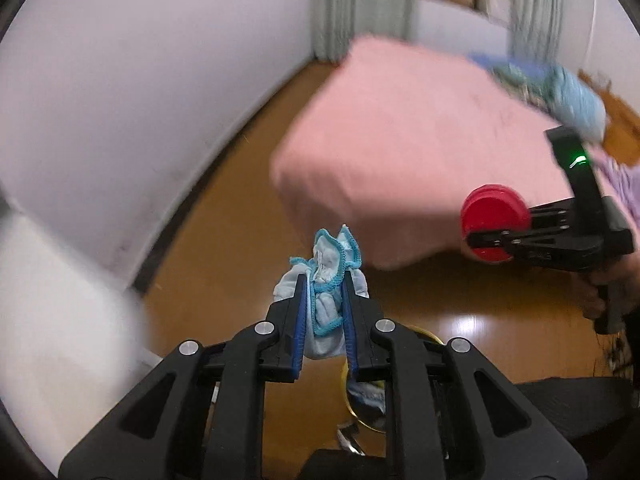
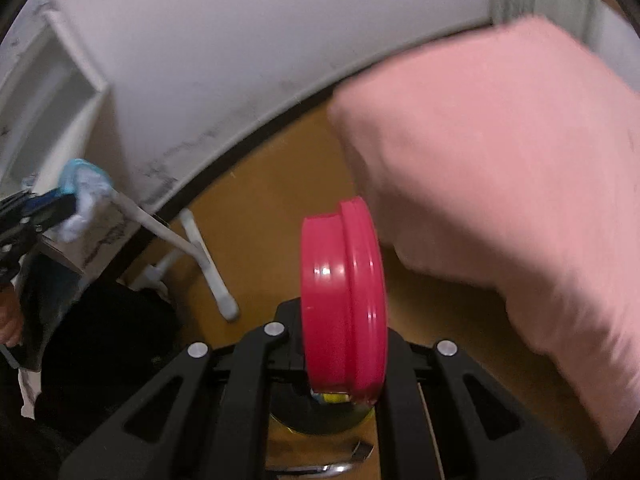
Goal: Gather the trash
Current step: 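Carry the red lid and cloth to the bin and release both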
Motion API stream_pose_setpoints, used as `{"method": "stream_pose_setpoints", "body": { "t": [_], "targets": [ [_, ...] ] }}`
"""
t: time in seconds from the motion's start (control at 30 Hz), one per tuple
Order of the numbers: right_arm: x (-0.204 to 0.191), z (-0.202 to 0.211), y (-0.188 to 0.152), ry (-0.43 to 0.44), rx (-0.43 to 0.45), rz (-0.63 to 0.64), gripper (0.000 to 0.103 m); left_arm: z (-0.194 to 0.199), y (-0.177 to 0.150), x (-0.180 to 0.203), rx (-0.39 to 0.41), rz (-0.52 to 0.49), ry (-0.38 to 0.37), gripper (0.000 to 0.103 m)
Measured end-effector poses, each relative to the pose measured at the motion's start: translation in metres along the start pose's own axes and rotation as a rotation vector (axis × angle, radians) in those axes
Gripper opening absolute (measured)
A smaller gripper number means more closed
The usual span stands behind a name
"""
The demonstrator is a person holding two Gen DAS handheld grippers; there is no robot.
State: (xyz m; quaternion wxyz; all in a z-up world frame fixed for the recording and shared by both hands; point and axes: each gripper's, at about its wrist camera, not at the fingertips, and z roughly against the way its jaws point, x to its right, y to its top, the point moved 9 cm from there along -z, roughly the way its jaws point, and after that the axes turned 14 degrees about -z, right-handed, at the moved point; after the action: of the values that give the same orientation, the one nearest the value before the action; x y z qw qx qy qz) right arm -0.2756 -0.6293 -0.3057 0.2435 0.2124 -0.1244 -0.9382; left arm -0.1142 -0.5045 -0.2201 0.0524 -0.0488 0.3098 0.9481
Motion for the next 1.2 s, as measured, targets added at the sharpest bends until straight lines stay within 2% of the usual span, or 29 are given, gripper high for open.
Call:
{"method": "stream_pose_setpoints", "body": {
  "t": [0.17,0.3,0.43,0.6,0.77,0.9,0.93,0.97,1.03,1.2],
  "targets": [
    [0.055,-0.067,-0.05,-0.025,-0.119,-0.083,0.008,-0.108,-0.03,0.038,-0.164,-0.02,-0.11,0.015],
    [0.077,-0.115,-0.092,-0.011,-0.232,-0.149,0.008,-0.178,-0.078,0.073,-0.33,-0.044,-0.204,0.015],
    [0.075,-0.146,-0.127,-0.001,-0.357,-0.134,0.008,-0.207,-0.126,0.098,-0.446,0.032,-0.337,0.015],
    [0.059,-0.167,-0.16,0.024,-0.452,-0.106,0.008,-0.231,-0.154,0.116,-0.541,0.014,-0.367,0.015],
    [0.053,-0.17,-0.172,0.03,-0.472,-0.101,0.008,-0.231,-0.149,0.122,-0.541,-0.001,-0.382,0.016],
    [0.051,-0.169,-0.168,0.03,-0.471,-0.104,0.008,-0.226,-0.155,0.125,-0.551,0.004,-0.385,0.019],
    [0.05,-0.17,-0.167,0.031,-0.471,-0.106,0.008,-0.226,-0.154,0.126,-0.554,0.006,-0.386,0.029],
    [0.051,-0.169,-0.166,0.032,-0.47,-0.106,0.008,-0.226,-0.154,0.124,-0.553,0.009,-0.381,0.046],
    [0.052,-0.169,-0.167,0.031,-0.47,-0.107,0.008,-0.225,-0.153,0.121,-0.541,0.011,-0.371,0.062],
    [0.05,-0.17,-0.166,0.033,-0.466,-0.104,0.008,-0.223,-0.154,0.115,-0.532,0.03,-0.359,0.062]
  ]
}}
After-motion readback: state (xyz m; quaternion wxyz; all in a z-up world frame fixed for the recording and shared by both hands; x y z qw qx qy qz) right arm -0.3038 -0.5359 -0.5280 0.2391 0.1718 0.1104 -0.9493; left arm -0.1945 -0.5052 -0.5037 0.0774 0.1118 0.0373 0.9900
